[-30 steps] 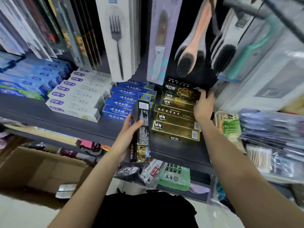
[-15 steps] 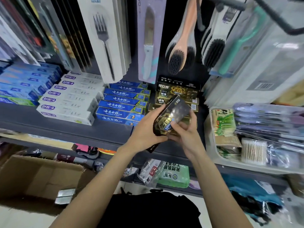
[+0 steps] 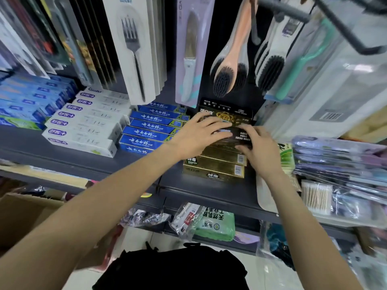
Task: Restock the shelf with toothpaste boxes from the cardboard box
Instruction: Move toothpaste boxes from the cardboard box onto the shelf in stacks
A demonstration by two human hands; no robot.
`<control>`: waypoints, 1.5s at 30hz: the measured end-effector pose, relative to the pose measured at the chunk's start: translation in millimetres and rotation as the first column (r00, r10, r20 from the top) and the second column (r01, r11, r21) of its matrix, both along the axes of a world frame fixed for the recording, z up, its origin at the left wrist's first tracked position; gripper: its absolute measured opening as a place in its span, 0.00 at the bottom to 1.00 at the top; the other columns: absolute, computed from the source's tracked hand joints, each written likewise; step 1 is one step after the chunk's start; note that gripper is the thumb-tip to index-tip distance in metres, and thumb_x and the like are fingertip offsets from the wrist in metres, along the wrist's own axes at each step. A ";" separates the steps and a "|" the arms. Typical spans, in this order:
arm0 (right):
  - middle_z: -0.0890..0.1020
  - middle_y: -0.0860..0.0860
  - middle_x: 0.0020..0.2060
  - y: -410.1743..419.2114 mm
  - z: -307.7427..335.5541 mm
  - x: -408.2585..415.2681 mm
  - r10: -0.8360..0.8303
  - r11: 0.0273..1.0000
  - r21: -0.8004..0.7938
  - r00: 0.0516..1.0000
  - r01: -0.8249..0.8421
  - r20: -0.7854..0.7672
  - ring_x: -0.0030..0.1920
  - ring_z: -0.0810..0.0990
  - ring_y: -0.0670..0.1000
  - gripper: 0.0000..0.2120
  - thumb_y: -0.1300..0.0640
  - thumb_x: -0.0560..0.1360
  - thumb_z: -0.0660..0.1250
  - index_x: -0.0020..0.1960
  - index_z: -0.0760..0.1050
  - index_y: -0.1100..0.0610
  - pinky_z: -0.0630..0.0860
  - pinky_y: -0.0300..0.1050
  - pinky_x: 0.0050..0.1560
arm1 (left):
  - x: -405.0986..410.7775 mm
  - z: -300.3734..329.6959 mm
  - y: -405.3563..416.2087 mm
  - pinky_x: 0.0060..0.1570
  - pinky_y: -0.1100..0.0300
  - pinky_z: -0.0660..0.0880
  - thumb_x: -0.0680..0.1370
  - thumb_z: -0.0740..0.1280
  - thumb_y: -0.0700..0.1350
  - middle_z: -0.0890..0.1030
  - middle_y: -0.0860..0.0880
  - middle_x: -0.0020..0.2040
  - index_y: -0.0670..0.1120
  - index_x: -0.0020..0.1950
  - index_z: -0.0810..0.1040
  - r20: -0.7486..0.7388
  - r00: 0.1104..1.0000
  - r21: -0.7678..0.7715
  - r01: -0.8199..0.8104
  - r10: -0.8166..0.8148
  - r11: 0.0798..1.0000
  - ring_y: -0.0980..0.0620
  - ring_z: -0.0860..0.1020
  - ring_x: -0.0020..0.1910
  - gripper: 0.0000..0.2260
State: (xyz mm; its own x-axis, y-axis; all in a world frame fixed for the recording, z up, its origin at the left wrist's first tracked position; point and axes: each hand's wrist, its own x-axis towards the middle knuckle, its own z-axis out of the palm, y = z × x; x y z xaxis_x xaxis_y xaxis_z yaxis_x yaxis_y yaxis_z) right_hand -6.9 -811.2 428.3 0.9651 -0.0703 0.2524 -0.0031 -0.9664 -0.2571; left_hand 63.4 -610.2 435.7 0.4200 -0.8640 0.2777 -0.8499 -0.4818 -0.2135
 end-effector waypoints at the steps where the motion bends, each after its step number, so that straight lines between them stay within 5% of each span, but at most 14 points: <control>1: 0.74 0.57 0.59 -3.9 -1.8 9.0 -0.030 1.000 0.009 1.000 0.029 0.008 0.56 0.76 0.61 0.25 0.55 0.73 0.70 0.68 0.69 0.52 0.74 0.52 0.50 | 0.2 -10.8 -0.2 0.68 0.47 0.57 0.65 0.74 0.37 0.73 0.48 0.68 0.50 0.66 0.73 0.051 0.998 -0.065 -0.039 0.042 0.997 0.47 0.69 0.66 0.29; 5: 0.69 0.60 0.63 -19.8 -11.8 46.6 -0.182 0.983 -0.036 0.983 0.182 -0.004 0.56 0.75 0.63 0.25 0.55 0.75 0.69 0.69 0.66 0.52 0.74 0.55 0.54 | -17.0 -48.0 6.3 0.70 0.44 0.53 0.70 0.71 0.53 0.76 0.48 0.63 0.50 0.64 0.74 -0.049 0.975 -0.148 -0.222 0.217 0.964 0.46 0.71 0.65 0.23; 9: 0.65 0.61 0.66 -22.9 -30.3 81.9 -0.267 0.960 -0.113 0.959 0.256 -0.096 0.60 0.72 0.64 0.26 0.54 0.75 0.68 0.71 0.65 0.51 0.73 0.60 0.59 | -29.1 -71.8 10.1 0.71 0.40 0.46 0.74 0.57 0.67 0.69 0.50 0.69 0.53 0.73 0.63 -0.297 0.843 0.173 -0.415 0.449 0.893 0.47 0.64 0.69 0.31; 12: 0.66 0.63 0.66 -15.1 -40.7 84.8 -0.356 0.925 -0.167 0.932 0.341 -0.066 0.63 0.67 0.65 0.26 0.52 0.75 0.67 0.71 0.65 0.54 0.66 0.58 0.63 | -29.3 -80.7 14.3 0.71 0.39 0.47 0.75 0.58 0.65 0.66 0.50 0.71 0.53 0.73 0.61 -0.354 0.812 0.180 -0.427 0.464 0.886 0.47 0.63 0.70 0.30; 16: 0.74 0.62 0.58 33.8 -44.9 45.0 -0.103 0.991 -0.070 0.982 0.115 0.157 0.54 0.73 0.63 0.19 0.60 0.73 0.66 0.63 0.73 0.58 0.72 0.56 0.55 | -39.2 -89.4 26.0 0.71 0.45 0.55 0.77 0.61 0.57 0.69 0.51 0.70 0.52 0.71 0.67 -0.498 0.778 -0.046 -0.465 0.383 0.884 0.49 0.66 0.69 0.23; 20: 0.78 0.56 0.51 112.3 -48.2 -10.0 0.207 0.968 0.110 0.964 -0.227 0.169 0.50 0.76 0.58 0.12 0.62 0.73 0.67 0.56 0.77 0.59 0.72 0.49 0.51 | -77.7 -102.7 81.2 0.57 0.51 0.72 0.73 0.62 0.53 0.79 0.51 0.58 0.49 0.61 0.76 -0.561 0.726 -0.356 -0.646 0.398 0.675 0.47 0.76 0.56 0.19; 24: 0.79 0.54 0.50 188.7 -64.3 -35.1 0.477 0.860 0.170 0.876 -0.482 0.071 0.49 0.76 0.56 0.13 0.57 0.73 0.61 0.55 0.77 0.57 0.69 0.47 0.52 | -141.9 -122.3 187.3 0.53 0.51 0.72 0.73 0.61 0.52 0.80 0.49 0.53 0.47 0.60 0.78 -0.655 0.501 -0.294 -0.858 0.565 0.421 0.46 0.77 0.53 0.18; 28: 0.80 0.55 0.46 269.4 -100.4 -43.0 0.658 0.752 0.172 0.740 -0.636 -0.140 0.46 0.78 0.58 0.12 0.56 0.71 0.61 0.51 0.78 0.57 0.72 0.50 0.49 | -215.5 -145.8 305.9 0.51 0.52 0.73 0.72 0.57 0.58 0.81 0.47 0.51 0.49 0.61 0.77 -0.724 0.062 -0.024 -0.998 0.687 0.065 0.43 0.77 0.52 0.22; 31: 0.80 0.55 0.45 329.2 -136.1 -42.7 0.689 0.698 0.160 0.593 -0.698 -0.417 0.47 0.79 0.61 0.11 0.60 0.70 0.67 0.52 0.78 0.57 0.76 0.52 0.46 | -249.7 -167.8 384.1 0.55 0.53 0.72 0.74 0.63 0.55 0.81 0.48 0.57 0.50 0.65 0.74 -0.777 -0.262 0.185 -0.964 0.572 -0.190 0.45 0.77 0.57 0.20; 33: 0.80 0.54 0.49 371.4 -157.7 -40.8 0.681 0.666 0.168 0.500 -0.727 -0.536 0.51 0.78 0.59 0.14 0.60 0.73 0.66 0.58 0.77 0.57 0.74 0.50 0.48 | -257.5 -185.6 428.8 0.56 0.55 0.71 0.76 0.66 0.51 0.79 0.49 0.60 0.50 0.67 0.71 -0.798 -0.399 0.295 -0.912 0.451 -0.286 0.48 0.76 0.59 0.20; 37: 0.79 0.52 0.55 464.6 -209.7 -29.4 0.687 0.624 0.246 0.371 -0.742 -0.624 0.56 0.76 0.54 0.17 0.57 0.78 0.61 0.66 0.71 0.53 0.71 0.46 0.50 | -245.2 -235.4 502.9 0.55 0.56 0.71 0.76 0.66 0.55 0.78 0.51 0.61 0.51 0.70 0.67 -0.809 -0.497 0.393 -0.854 0.313 -0.341 0.50 0.76 0.58 0.24; 45: 0.72 0.53 0.64 622.5 -408.4 -9.2 0.571 0.590 0.207 0.221 -0.781 -0.790 0.64 0.71 0.55 0.25 0.54 0.78 0.63 0.73 0.61 0.51 0.71 0.46 0.58 | -194.4 -375.6 585.5 0.58 0.50 0.74 0.74 0.67 0.59 0.73 0.51 0.68 0.49 0.77 0.53 -0.832 -0.508 0.393 -0.825 0.226 -0.406 0.49 0.75 0.61 0.37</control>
